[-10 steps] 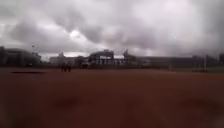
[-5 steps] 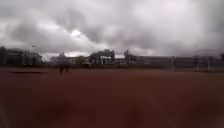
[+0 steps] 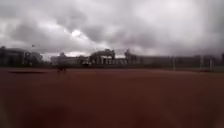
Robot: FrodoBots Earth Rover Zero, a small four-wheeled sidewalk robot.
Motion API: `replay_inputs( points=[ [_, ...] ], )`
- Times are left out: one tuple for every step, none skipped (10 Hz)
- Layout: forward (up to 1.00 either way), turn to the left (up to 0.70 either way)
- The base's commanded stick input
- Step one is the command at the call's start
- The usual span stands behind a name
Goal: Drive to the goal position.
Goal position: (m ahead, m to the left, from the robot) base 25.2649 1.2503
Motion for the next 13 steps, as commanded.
replay_inputs(
  points=[
    [0.7,0.0],
    [0.7,0.0],
    [0.7,0.0],
    [0.7,0.0],
    [0.7,0.0],
    [0.7,0.0],
    [0.7,0.0],
    [0.7,0.0],
    [0.7,0.0],
    [0.7,0.0],
    [0.7,0.0],
    [0.7,0.0],
    [0.7,0.0]
  ],
)
